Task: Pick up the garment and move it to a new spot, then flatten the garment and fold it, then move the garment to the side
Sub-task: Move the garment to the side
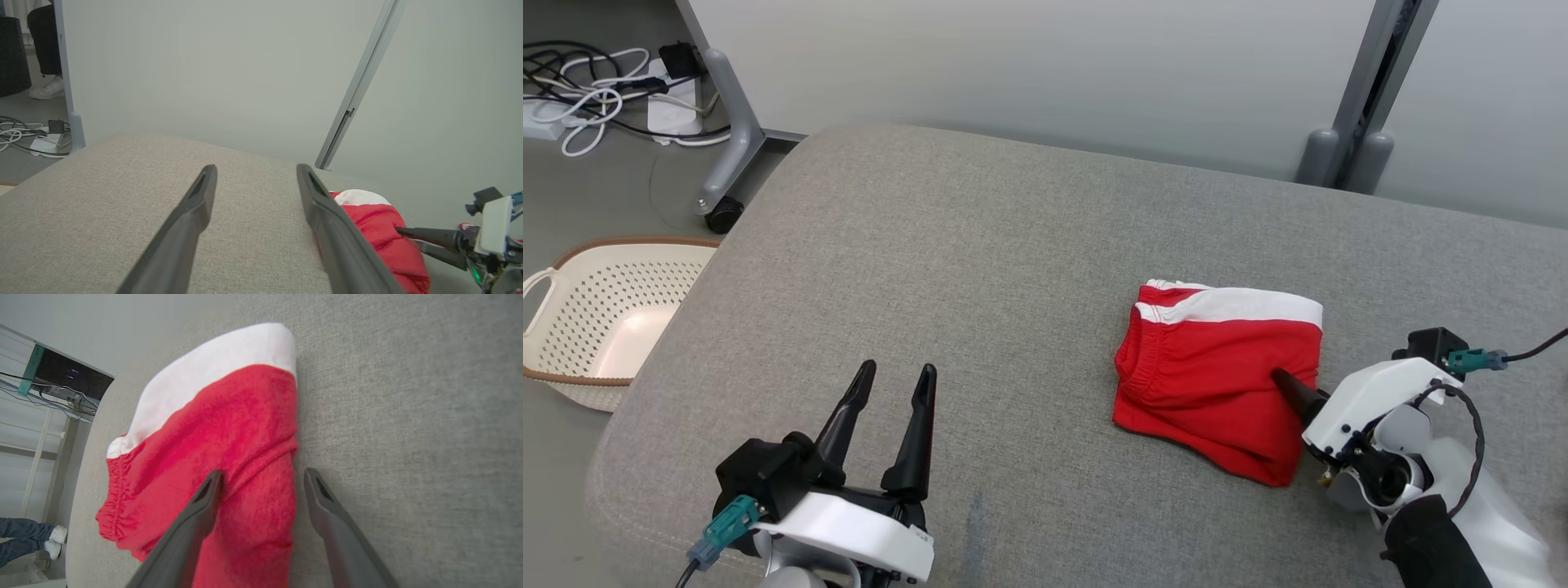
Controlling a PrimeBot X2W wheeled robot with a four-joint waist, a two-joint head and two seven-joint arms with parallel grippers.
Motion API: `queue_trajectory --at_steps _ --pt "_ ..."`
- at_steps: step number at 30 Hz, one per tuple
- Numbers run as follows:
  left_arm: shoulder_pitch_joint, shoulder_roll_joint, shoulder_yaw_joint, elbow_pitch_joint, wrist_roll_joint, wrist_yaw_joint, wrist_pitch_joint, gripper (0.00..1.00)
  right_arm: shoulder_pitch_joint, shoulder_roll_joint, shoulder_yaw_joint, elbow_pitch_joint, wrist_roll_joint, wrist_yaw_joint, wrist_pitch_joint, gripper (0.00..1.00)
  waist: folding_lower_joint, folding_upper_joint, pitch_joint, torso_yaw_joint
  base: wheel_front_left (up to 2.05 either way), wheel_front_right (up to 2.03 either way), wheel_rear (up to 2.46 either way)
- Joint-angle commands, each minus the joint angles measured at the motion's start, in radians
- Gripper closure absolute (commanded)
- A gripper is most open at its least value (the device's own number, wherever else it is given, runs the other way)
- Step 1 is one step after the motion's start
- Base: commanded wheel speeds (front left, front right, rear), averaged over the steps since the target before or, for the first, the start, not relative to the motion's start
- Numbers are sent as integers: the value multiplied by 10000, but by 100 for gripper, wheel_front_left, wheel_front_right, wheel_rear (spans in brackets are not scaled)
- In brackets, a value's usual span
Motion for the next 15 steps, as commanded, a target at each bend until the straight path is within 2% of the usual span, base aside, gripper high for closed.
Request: queue_trajectory --at_steps 1,2,3,4,12,15 --pt "-201 23 -6 39 56 -58 -51 0 -182 10 -42 142 129 1 74 0 0 0 56 29 0 0 0" --pt "-234 22 -10 56 62 -64 -52 0 -241 25 -43 213 156 1 79 33 0 0 81 39 0 0 0" --pt "-258 13 -12 76 68 -73 -52 0 -305 37 -37 275 202 1 84 83 0 0 99 48 0 0 0" --pt "-260 5 -16 94 73 -85 -53 0 -353 49 -40 329 249 1 38 100 0 0 102 54 0 0 0" --pt "-173 86 12 137 101 -29 -42 0 -259 51 527 -226 323 1 -517 100 0 0 -151 -261 0 0 0" --pt "-83 107 -28 87 99 -8 -13 0 -123 -161 868 -617 285 1 -647 100 0 0 -380 -653 0 0 0"
